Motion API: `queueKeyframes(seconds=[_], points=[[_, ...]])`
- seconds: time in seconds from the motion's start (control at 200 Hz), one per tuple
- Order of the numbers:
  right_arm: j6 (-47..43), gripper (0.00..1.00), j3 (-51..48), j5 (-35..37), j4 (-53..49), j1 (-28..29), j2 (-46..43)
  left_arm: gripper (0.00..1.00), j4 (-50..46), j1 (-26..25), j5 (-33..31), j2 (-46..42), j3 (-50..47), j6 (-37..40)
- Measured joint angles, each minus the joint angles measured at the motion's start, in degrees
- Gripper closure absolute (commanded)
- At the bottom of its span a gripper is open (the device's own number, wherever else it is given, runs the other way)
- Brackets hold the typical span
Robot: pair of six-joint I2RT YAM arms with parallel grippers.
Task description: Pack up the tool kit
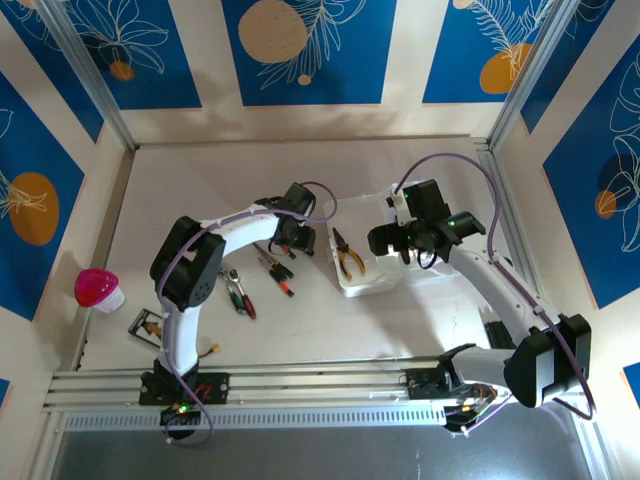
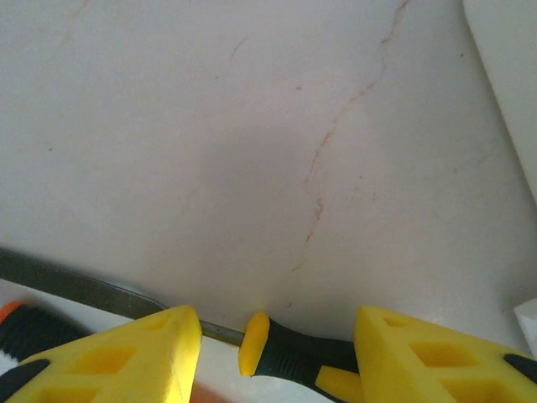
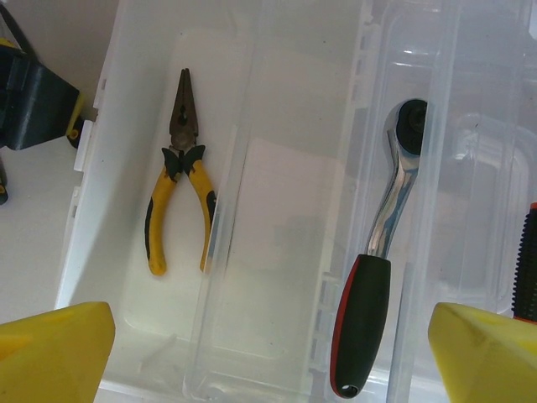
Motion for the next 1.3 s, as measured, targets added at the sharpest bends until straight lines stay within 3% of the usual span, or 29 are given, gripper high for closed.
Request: queueKeyframes(seconds=[0.23,0.565,0.93,1.301], points=[[0.0,0.04,-0.7,-0.5,0.0,-0.1,-0.1,0.35,-0.5,-0.1,-0.5,-3.9,-5.1,-0.1],[0.0,0.04,-0.9,-0.9,0.0,-0.1,-0.1,0.35,-0.8,-0.1,-0.7,-6.0,-7.8,0.0],[0.0,0.04,-1.0,-1.0,0.0,-0.1,-0.5,0.47,-3.1,-0.1,-0.2,-3.4,-5.6,0.0],[0.0,0.04,-1.0,-1.0,0.0,-0.1,-0.5,0.8,-5.3,-0.1,-1.0,-2.2,-3.5,0.0]])
